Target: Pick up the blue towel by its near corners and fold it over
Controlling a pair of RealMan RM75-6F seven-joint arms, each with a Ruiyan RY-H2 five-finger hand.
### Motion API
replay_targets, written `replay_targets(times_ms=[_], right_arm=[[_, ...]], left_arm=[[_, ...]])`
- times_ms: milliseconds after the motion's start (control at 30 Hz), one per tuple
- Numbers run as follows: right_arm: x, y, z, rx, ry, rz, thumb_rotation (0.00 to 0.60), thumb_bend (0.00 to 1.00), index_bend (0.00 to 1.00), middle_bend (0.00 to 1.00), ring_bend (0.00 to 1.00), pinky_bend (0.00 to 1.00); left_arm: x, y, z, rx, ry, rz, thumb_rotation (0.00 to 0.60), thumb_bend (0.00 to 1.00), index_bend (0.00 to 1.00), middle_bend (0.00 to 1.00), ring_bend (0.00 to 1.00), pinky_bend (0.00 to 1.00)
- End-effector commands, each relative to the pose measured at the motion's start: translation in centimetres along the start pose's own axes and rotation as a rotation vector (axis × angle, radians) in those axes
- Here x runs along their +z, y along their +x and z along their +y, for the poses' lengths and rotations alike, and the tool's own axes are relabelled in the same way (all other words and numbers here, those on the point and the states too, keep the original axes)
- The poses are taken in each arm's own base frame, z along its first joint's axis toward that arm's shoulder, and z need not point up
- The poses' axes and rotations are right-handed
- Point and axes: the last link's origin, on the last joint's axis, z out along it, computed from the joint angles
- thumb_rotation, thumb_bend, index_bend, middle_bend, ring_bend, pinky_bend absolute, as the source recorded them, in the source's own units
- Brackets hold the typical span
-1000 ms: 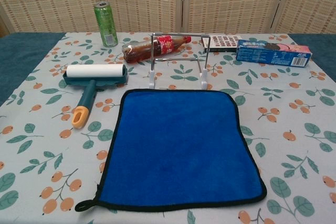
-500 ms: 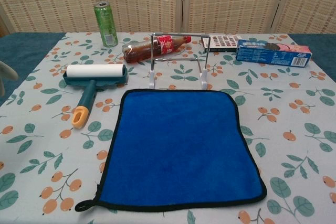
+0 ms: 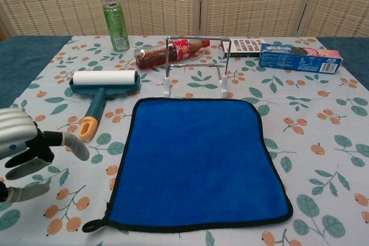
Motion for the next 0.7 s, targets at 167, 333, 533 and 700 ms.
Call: replay_targets(times_ms=[167,333,533,700], right_arm=[[0.1,-0.1,-0.1,0.000,0.003,-0.006,0.600,0.25,0.32,0.37,0.31,0.51],[0.1,-0.1,0.0,0.001,0.001,-0.005,0.600,0.25,0.32,0.37,0.32,0.51],[0.0,0.0,0.1,0.001,-0.002,-0.003,0.600,0.25,0.32,0.37,0.32,0.51],[-0.1,0.0,0.1,0.007,0.000,0.000,0.600,0.25,0.32,0.37,0.32,0.51]], left_arm=[[1.7,-1.7,1.5,0.020,-0.076,-0.048,0.600,0.31,0.29,0.98,0.92,1.00],[2.4,-2.4,2.1,0.013,-0.087,-0.057,0.600,0.31,0.30,1.00,0.93,1.00],[2.9,-3.0,2.6,0.003,-0.095,-0.073,0.600,0.31,0.30,1.00,0.93,1.00],[3.5,-3.3,3.2,-0.009,-0.104,-0.083,0.600,0.31,0.30,1.00,0.93,1.00]])
